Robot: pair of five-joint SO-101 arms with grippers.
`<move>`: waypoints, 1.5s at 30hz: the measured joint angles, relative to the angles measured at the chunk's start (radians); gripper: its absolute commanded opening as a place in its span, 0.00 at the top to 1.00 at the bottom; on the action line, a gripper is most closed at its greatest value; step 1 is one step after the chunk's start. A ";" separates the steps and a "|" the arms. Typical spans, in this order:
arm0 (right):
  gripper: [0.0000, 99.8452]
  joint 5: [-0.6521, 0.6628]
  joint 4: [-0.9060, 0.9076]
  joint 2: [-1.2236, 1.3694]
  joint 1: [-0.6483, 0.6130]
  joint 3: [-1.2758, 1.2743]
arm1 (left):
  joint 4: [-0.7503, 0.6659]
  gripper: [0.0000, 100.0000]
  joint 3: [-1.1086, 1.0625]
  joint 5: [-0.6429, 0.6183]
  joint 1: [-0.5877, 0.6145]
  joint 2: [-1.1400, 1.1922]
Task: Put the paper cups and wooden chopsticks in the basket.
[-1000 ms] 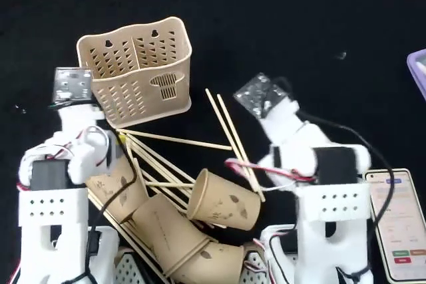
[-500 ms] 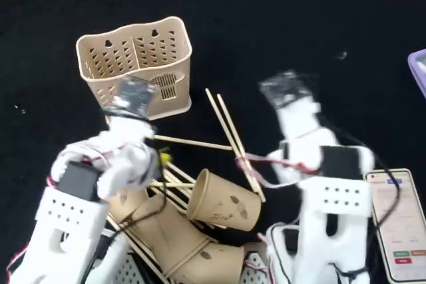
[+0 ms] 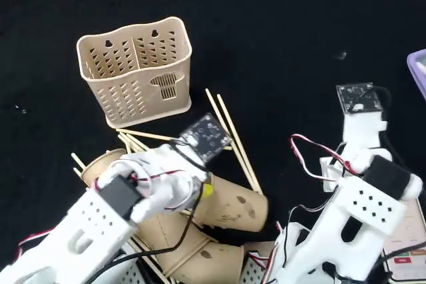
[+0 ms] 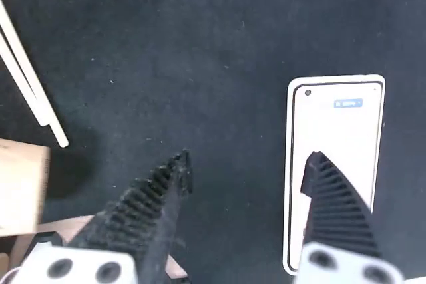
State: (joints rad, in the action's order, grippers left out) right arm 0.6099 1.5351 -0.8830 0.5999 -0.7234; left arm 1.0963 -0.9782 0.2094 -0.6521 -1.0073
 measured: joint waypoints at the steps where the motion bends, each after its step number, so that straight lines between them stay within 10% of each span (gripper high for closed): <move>1: 0.72 0.000 0.000 0.000 0.005 0.000 | -0.020 0.76 0.000 0.002 -0.011 0.028; 16: 0.72 0.000 0.000 0.000 0.006 0.000 | -0.126 0.76 0.328 -0.147 -0.072 0.539; 29: 0.72 0.091 -0.101 0.000 0.333 -0.071 | -0.181 0.76 0.394 -0.224 -0.339 0.566; 39: 0.72 0.115 -0.155 0.000 0.358 -0.176 | -0.094 0.76 0.493 -0.224 -0.321 0.509; 45: 0.72 0.080 -0.155 0.000 0.330 -0.178 | -0.031 0.76 0.532 -0.203 -0.075 0.285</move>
State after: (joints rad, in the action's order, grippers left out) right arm 0.6897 1.3802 -0.8830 0.9298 -0.9014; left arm 1.0656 -0.4457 0.0069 -0.7273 -0.7219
